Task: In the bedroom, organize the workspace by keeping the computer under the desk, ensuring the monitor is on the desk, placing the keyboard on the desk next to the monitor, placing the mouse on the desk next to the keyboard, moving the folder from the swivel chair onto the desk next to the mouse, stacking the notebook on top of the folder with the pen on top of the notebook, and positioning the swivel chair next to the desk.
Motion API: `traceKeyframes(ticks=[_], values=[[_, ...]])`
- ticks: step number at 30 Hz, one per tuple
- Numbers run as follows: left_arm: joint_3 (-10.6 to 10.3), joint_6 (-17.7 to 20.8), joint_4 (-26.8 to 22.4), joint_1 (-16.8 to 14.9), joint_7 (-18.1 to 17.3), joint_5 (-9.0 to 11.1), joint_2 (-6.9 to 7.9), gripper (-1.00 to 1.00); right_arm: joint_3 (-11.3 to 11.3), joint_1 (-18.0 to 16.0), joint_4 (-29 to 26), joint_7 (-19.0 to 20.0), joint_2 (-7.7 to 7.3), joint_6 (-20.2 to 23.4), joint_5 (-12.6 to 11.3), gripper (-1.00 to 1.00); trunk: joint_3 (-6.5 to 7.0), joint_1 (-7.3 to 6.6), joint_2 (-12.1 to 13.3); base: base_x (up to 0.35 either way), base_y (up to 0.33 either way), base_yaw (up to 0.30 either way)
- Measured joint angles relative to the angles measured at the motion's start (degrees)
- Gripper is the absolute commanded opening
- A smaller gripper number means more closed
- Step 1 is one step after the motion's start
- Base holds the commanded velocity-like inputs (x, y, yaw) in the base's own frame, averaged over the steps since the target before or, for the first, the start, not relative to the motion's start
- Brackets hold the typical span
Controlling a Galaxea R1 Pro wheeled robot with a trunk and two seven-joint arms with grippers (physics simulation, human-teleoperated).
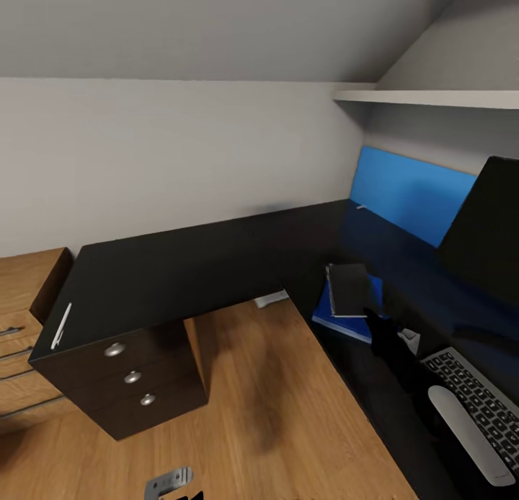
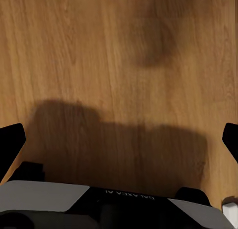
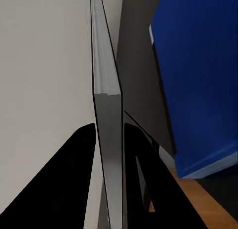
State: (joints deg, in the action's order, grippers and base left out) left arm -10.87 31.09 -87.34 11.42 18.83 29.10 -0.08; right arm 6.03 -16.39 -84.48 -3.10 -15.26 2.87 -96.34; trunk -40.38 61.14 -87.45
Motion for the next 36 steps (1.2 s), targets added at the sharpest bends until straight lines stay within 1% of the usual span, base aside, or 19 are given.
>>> traceKeyframes(ticks=[7, 18, 25, 31, 36], values=[[0.0, 0.0, 0.0, 0.0, 0.0, 0.0, 0.00, 1.00, 0.0, 0.0, 0.0, 0.0, 0.00, 0.0, 0.0, -1.00, -0.25, 0.00, 0.0, 0.000, 0.000, -0.181], [0.0, 0.0, 0.0, 0.0, -0.1, 0.0, 0.00, 1.00, 0.0, 0.0, 0.1, 0.1, 0.09, -0.1, 0.1, -1.00, -0.30, 0.00, 0.0, 0.009, 0.000, -0.015], [0.0, 0.0, 0.0, 0.0, 0.0, 0.0, 0.00, 1.00, 0.0, 0.0, 0.9, 0.1, 0.07, -0.1, 0.0, -1.00, -0.30, -0.03, 0.0, 0.238, 0.000, 0.000], [0.0, 0.0, 0.0, 0.0, 0.0, 0.0, 0.00, 1.00, -0.1, 0.0, 2.1, -0.1, 0.23, -0.2, 0.1, -1.00, -0.30, -0.01, 0.0, 0.111, 0.000, 0.000], [0.0, 0.0, 0.0, 0.0, 0.0, 0.0, 0.00, 1.00, -0.3, 0.0, 3.3, -1.1, 0.26, -0.2, 0.0, -1.00, -0.30, -0.01, 0.0, 0.164, 0.000, 0.000]])
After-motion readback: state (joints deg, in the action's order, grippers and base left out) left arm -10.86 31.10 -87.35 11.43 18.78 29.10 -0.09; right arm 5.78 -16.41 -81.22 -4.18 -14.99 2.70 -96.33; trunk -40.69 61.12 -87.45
